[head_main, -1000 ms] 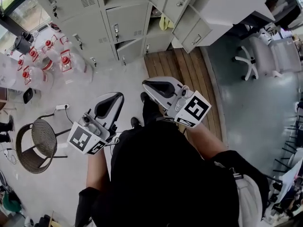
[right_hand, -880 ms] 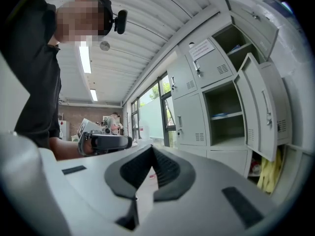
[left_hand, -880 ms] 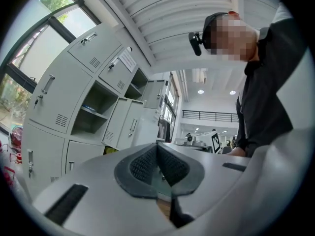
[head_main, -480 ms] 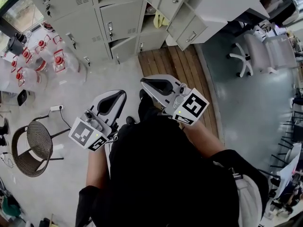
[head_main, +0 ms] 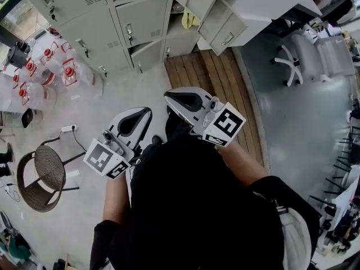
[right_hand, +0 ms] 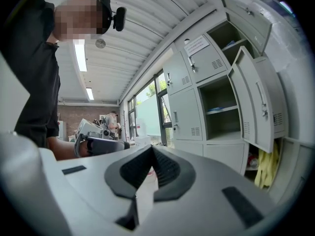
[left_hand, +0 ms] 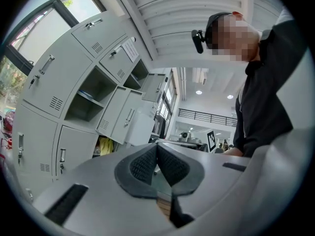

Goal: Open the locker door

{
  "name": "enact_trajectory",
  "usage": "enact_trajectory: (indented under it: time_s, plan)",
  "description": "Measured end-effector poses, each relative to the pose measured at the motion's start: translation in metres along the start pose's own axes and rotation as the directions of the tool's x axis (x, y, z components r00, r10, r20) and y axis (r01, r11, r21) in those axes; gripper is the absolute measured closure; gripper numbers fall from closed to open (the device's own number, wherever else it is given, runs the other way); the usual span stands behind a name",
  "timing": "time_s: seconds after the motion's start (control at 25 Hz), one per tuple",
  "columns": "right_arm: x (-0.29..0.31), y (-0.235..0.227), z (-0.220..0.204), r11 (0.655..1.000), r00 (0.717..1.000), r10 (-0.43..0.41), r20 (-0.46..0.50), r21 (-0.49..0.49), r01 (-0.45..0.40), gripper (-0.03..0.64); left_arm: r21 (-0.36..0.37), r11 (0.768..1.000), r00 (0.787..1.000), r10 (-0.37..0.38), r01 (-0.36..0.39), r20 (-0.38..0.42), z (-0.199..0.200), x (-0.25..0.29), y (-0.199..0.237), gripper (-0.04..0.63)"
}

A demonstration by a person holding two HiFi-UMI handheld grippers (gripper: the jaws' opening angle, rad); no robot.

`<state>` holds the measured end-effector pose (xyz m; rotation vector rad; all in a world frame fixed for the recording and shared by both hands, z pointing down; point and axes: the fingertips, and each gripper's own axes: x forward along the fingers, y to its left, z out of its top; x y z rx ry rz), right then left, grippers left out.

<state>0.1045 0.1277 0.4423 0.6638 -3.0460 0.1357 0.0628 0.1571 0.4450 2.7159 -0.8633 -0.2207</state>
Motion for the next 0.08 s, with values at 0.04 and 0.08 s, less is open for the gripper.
enact_trajectory:
  time_s: [0.04,0.08]
  plan:
    - [0.0008,-0.0001,-0.0017,1.000,1.000,0.000,-0.001,0.003,0.000,0.606,-0.003,1.000,1.000,-0.003,0.003,-0.002,-0.0012,0.0007,0.0013,0.584]
    - [0.0015,-0.0003,-0.0033,1.000,1.000,0.001,-0.002,0.006,-0.001,0.606,-0.005,1.000,1.000,-0.005,0.005,-0.004,-0.0023,0.0015,0.0026,0.584]
